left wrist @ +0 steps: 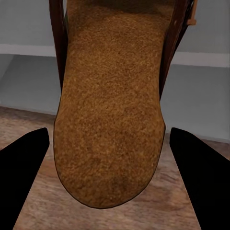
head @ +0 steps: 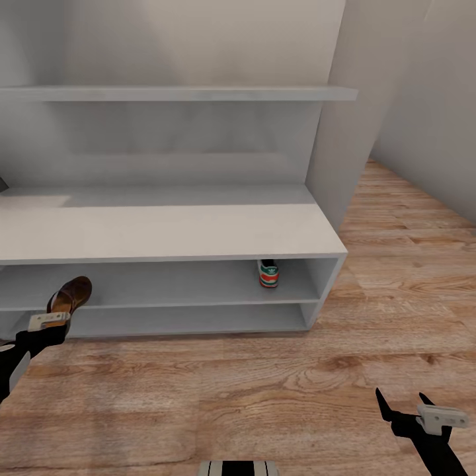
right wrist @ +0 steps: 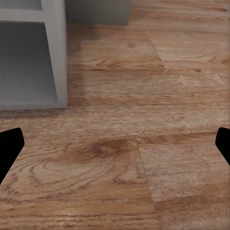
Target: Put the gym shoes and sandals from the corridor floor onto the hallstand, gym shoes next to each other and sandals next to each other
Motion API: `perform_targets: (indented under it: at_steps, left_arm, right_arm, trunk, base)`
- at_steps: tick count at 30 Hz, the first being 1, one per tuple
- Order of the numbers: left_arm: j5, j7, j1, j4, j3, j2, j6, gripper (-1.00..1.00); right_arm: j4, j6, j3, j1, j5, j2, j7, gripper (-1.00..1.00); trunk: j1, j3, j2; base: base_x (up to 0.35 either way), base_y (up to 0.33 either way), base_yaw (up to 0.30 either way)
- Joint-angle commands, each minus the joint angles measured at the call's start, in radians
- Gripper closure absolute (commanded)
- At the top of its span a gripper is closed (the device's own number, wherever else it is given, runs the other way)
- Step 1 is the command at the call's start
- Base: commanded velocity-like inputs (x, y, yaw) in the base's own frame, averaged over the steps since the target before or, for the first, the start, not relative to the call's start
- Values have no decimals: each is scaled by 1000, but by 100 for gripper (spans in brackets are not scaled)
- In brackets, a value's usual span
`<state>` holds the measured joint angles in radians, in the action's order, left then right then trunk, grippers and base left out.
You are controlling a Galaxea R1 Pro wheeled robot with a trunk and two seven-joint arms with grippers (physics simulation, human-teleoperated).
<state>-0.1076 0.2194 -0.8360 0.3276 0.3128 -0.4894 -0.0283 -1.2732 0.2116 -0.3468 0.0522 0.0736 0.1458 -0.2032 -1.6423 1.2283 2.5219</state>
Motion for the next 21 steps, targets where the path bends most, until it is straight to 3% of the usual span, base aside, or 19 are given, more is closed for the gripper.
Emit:
perform_targets:
  at_steps: [1, 21]
  left_arm:
    - [0, 0, 0, 0, 0, 0, 0, 100]
    - [1, 0, 0, -1, -1, 8, 4, 100]
  right_arm:
    - [0, 0, 0, 0, 0, 0, 0, -100]
    - [0, 2, 1, 0, -2, -2, 2, -100]
  trunk:
    - [0, 0, 0]
    - [0, 0, 0]
  base:
    - [-6, 0, 0]
    - [-6, 0, 0]
